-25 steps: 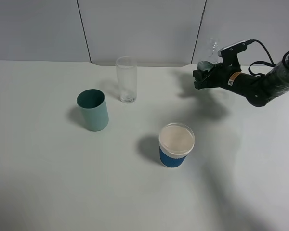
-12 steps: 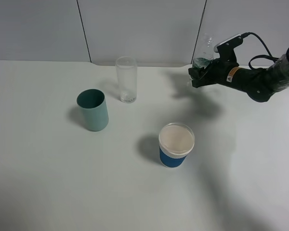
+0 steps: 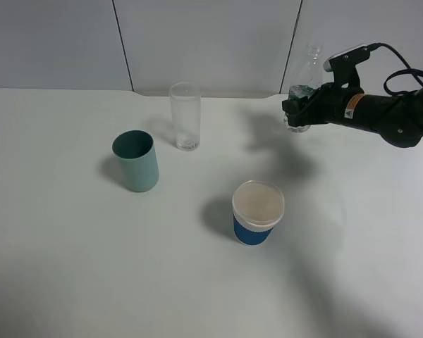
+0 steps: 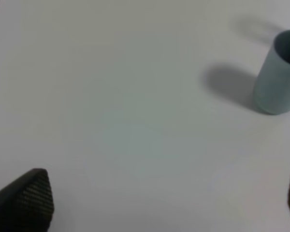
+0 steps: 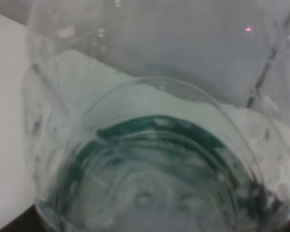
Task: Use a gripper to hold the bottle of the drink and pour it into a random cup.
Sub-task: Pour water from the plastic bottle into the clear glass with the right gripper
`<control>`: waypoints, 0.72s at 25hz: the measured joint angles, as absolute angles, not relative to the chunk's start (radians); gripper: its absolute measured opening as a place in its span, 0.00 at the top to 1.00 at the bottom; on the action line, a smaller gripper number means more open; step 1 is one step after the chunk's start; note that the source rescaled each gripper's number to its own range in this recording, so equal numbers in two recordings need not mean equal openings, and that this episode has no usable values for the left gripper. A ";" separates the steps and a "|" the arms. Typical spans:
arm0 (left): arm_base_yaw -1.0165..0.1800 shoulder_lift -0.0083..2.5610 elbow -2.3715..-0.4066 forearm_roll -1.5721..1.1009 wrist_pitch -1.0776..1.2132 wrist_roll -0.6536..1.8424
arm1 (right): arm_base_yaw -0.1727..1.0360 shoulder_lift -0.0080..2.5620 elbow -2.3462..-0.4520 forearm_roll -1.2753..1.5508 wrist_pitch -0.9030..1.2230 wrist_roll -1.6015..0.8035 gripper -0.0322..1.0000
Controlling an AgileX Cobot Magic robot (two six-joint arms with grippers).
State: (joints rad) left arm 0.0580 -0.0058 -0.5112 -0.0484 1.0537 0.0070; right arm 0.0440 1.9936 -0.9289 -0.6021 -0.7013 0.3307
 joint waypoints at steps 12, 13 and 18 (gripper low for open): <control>0.058 -0.006 -0.511 -0.048 1.054 0.007 | 0.151 1.741 -0.923 -0.700 -0.465 0.447 0.97; 0.058 -0.006 -0.511 -0.048 1.054 0.007 | 0.159 1.726 -0.923 -0.712 -0.450 0.452 0.97; 0.058 -0.006 -0.511 -0.048 1.054 0.007 | 0.194 1.684 -0.923 -0.774 -0.357 0.567 0.97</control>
